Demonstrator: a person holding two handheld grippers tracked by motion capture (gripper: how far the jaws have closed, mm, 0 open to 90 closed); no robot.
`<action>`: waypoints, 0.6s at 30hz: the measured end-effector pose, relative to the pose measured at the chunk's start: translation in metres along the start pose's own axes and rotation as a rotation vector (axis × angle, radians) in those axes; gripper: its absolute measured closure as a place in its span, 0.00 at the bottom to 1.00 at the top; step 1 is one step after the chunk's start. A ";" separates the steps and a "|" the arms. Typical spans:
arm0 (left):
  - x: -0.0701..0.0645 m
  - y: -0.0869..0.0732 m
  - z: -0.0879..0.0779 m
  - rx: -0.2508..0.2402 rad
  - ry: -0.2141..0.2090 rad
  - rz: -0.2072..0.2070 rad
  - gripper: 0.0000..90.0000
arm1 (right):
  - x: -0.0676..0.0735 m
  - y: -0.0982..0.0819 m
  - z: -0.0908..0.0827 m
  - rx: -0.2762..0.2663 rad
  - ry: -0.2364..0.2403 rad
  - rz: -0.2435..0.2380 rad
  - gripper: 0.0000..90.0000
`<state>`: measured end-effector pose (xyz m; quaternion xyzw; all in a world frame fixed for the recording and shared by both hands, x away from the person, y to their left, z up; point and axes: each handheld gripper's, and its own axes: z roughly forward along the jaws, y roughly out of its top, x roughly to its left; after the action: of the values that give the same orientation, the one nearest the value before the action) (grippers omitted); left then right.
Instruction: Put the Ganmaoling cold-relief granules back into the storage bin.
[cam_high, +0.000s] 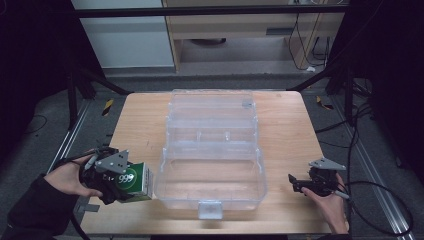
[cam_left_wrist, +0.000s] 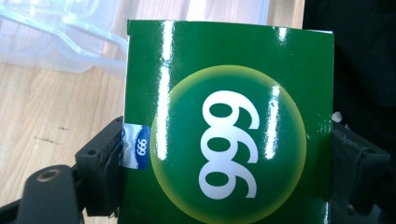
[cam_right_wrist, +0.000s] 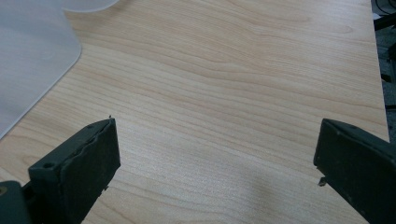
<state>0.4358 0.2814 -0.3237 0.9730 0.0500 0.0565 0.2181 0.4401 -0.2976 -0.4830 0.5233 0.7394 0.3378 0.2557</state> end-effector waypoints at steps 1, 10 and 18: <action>0.000 0.001 0.000 0.000 0.002 0.003 0.16 | 0.000 0.000 0.000 0.000 0.000 0.000 0.01; 0.005 0.015 0.001 -0.010 0.003 0.017 0.16 | 0.000 0.000 0.000 0.000 -0.001 -0.001 0.01; 0.010 0.030 0.002 -0.044 0.012 0.026 0.16 | 0.000 0.000 0.000 -0.001 0.000 -0.001 0.01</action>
<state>0.4479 0.2548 -0.3114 0.9682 0.0374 0.0662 0.2382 0.4404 -0.2979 -0.4833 0.5226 0.7396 0.3380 0.2561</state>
